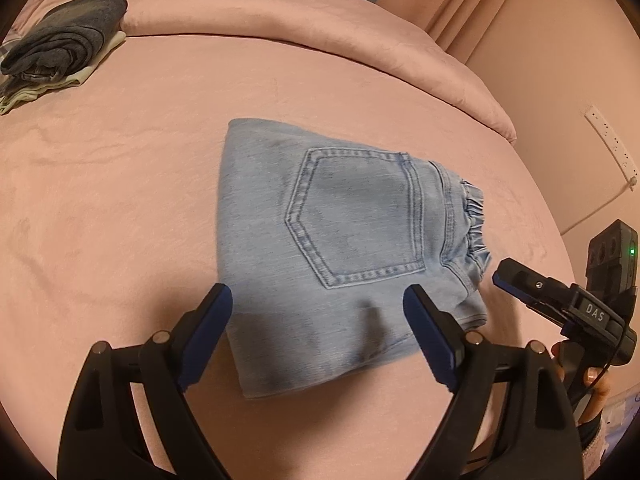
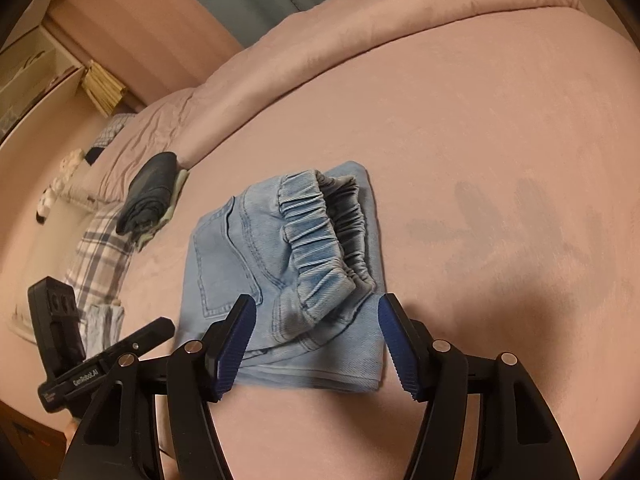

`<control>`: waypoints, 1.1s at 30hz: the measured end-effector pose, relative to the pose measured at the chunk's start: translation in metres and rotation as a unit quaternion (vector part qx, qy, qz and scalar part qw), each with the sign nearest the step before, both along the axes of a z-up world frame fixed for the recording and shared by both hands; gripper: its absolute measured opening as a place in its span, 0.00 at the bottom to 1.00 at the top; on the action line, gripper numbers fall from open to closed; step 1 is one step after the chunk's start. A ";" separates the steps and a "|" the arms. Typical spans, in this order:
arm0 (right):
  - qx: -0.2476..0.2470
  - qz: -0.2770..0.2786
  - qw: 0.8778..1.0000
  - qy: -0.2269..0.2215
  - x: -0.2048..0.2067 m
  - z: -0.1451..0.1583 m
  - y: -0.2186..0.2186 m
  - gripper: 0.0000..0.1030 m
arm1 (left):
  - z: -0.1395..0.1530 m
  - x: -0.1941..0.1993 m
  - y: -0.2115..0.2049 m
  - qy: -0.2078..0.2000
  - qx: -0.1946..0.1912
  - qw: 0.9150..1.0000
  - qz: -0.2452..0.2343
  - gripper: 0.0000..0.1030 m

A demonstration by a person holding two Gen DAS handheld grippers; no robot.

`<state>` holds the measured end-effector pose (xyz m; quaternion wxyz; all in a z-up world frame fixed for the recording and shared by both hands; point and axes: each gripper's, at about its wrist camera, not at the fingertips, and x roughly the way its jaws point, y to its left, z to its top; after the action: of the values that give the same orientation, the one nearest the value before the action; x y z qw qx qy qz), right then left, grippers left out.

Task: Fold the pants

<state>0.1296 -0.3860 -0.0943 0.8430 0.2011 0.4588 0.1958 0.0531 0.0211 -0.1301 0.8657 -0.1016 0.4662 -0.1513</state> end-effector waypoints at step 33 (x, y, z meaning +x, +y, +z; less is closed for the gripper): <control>-0.226 0.236 0.944 0.046 0.152 -0.038 0.246 0.34 | -0.035 -0.022 0.039 0.048 -0.059 0.997 0.017 0.30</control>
<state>0.2813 -0.1398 -0.1326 0.7738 -0.1000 0.5637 0.2710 0.0316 0.0602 -0.1649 0.8372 -0.1675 0.4959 -0.1583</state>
